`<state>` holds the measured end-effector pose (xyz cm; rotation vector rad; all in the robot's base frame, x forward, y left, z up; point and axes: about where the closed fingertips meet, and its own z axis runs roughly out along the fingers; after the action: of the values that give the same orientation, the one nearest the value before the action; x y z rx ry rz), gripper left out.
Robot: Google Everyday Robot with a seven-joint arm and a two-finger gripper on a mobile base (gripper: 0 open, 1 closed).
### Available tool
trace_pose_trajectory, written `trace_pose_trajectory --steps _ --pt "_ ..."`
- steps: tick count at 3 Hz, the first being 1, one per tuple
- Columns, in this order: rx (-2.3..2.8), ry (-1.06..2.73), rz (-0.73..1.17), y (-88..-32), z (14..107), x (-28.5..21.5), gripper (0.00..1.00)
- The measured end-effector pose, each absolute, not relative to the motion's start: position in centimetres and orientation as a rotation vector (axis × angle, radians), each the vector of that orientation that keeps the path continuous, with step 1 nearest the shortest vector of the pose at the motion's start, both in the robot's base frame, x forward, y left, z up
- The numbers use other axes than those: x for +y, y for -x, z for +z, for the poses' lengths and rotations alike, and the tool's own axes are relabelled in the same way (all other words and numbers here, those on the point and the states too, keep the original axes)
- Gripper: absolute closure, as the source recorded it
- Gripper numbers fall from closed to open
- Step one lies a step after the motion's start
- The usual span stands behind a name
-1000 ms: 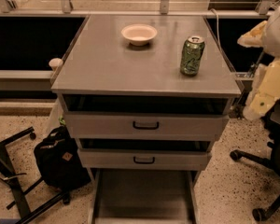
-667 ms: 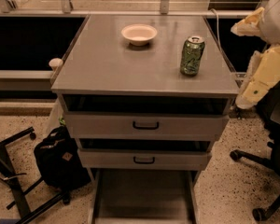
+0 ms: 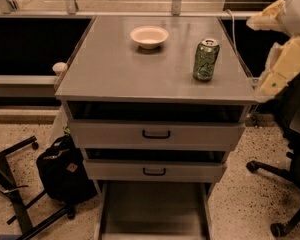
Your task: Place green can into bottom drawer
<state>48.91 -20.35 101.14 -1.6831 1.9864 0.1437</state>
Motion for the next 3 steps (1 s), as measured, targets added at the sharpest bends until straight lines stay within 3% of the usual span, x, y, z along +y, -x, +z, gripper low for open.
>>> trace_pose_trajectory --steps 2,3 --pt "1.790 1.687 0.521 -58.6 97.8 -18.5 0.00" --pt "1.730 1.610 0.495 -62.4 99.3 -18.9 0.00"
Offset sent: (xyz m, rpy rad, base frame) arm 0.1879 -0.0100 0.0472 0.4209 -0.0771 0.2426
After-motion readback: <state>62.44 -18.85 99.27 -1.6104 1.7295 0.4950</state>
